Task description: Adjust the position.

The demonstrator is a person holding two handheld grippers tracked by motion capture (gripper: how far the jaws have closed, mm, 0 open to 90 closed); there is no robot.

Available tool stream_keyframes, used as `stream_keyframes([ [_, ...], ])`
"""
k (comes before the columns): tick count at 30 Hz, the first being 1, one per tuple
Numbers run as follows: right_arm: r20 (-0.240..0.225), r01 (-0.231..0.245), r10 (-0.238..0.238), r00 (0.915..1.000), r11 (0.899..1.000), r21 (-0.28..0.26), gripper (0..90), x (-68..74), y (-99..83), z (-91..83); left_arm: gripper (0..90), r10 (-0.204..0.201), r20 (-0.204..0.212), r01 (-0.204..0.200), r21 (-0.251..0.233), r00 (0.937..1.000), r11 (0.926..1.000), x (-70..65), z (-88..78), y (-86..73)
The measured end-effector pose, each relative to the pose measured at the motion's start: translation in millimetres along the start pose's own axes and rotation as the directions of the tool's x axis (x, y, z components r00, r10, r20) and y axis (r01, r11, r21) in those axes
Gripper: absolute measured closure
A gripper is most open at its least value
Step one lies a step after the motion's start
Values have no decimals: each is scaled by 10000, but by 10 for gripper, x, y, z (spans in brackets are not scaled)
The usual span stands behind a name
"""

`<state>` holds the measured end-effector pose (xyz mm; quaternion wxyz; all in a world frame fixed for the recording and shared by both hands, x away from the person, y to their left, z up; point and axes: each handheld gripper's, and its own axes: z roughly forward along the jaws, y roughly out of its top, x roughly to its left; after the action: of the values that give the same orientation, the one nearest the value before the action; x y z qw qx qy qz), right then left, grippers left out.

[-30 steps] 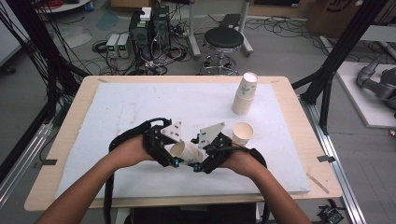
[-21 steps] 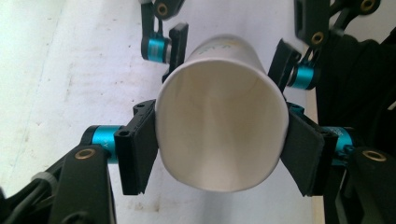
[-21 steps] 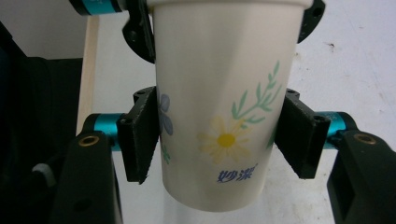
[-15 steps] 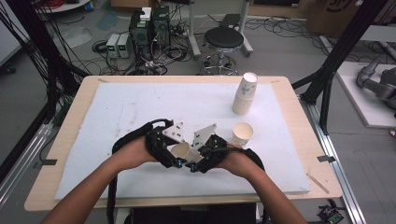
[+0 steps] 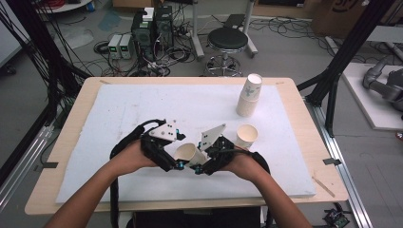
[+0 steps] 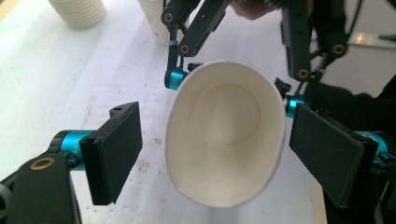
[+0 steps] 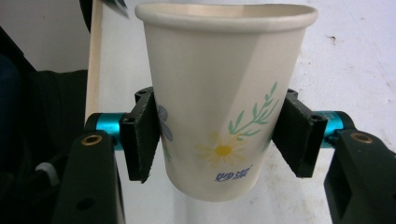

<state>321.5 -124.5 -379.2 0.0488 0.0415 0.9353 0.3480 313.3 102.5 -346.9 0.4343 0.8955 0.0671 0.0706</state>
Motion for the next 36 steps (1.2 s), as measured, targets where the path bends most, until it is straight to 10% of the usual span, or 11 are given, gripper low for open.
stream_keyframes([
  [9,232,-366,379,9990,9979,-538,371,-4,-160,-80,171,-1053,-543,953,-1620,9930,9822,25,-166,-255],
  [24,1036,-1306,1606,9816,9594,-2500,367,20,-487,-226,171,-2933,-1667,2064,-4029,9414,8917,34,-199,-717],
  [36,1623,-1606,2338,9586,9151,-3698,366,34,-670,-297,172,-3506,-2103,2323,-4389,9126,8680,12,-71,-972],
])
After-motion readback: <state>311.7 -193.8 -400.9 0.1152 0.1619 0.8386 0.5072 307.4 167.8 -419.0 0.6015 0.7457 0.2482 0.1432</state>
